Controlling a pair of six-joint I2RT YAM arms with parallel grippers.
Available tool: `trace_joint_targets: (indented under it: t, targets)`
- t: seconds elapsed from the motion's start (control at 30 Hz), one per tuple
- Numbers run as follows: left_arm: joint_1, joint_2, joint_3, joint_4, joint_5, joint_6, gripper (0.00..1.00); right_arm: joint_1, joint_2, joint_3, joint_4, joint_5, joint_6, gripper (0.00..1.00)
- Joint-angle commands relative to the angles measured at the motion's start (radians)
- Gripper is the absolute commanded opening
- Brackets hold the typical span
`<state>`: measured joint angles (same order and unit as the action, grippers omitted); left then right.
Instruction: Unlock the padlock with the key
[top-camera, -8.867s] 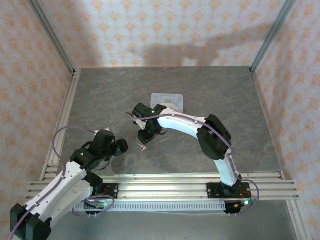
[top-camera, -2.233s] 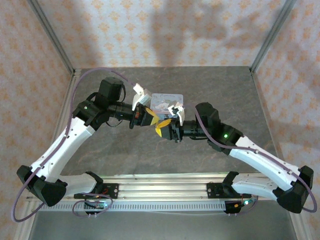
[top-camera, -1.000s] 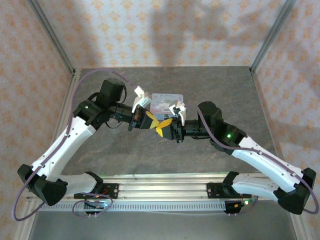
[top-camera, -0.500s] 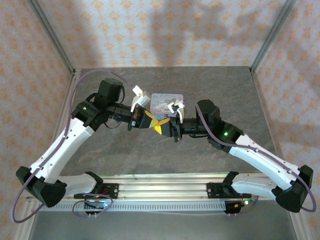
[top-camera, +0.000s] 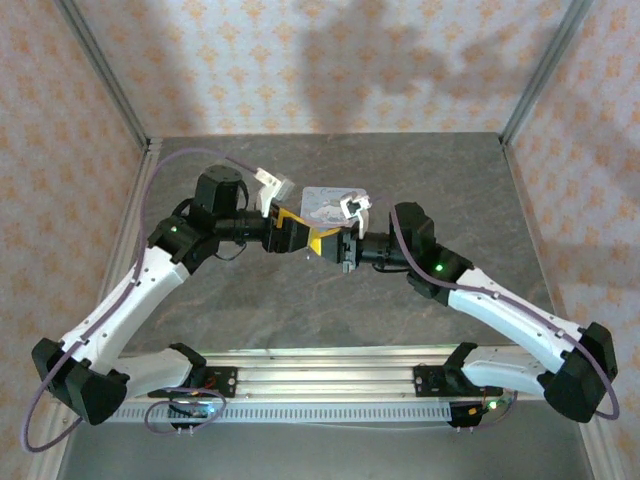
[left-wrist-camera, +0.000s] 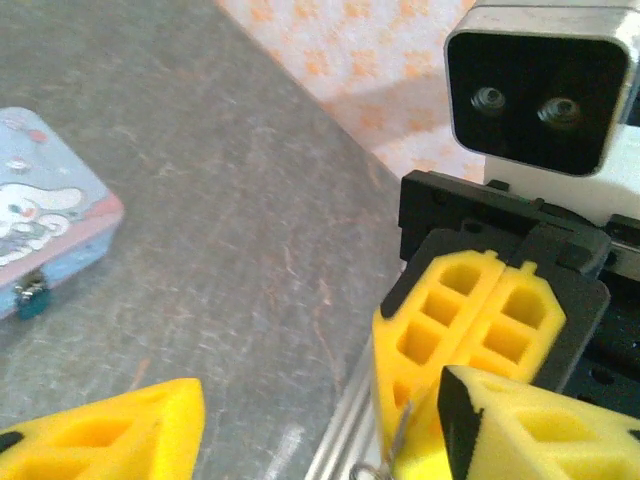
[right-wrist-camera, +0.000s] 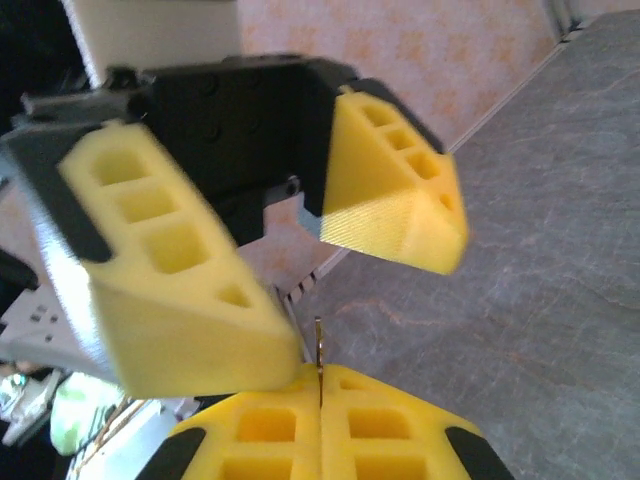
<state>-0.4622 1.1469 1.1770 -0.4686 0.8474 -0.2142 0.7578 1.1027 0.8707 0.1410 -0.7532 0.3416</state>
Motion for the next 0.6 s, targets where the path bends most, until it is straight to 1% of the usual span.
trace_joint_targets:
  t: [0.0,0.07,0.13,0.17,0.27,0.33,0.57]
  targets:
    - [0.031,-0.074,-0.043,0.127,-0.134,-0.162,0.70,-0.041,0.019,-0.022,0.165,0.017,0.074,0.00]
    - [0.067,-0.109,-0.095,0.184,-0.156,-0.240,0.71,-0.058,0.033,-0.027,0.197,0.003,0.095,0.00]
    - [0.092,-0.140,-0.170,0.277,-0.140,-0.312,0.70,-0.071,0.046,-0.028,0.224,-0.014,0.111,0.00]
    - [0.101,-0.156,-0.215,0.344,-0.127,-0.381,0.68,-0.076,0.053,-0.029,0.241,-0.023,0.118,0.00]
    - [0.102,-0.177,-0.331,0.542,-0.092,-0.519,0.63,-0.087,0.073,-0.028,0.290,-0.056,0.142,0.00]
    - [0.102,-0.176,-0.387,0.646,-0.073,-0.587,0.59,-0.088,0.075,-0.023,0.312,-0.079,0.151,0.00]
    - [0.098,-0.191,-0.494,0.832,-0.065,-0.690,0.46,-0.087,0.135,0.004,0.339,-0.141,0.163,0.00]
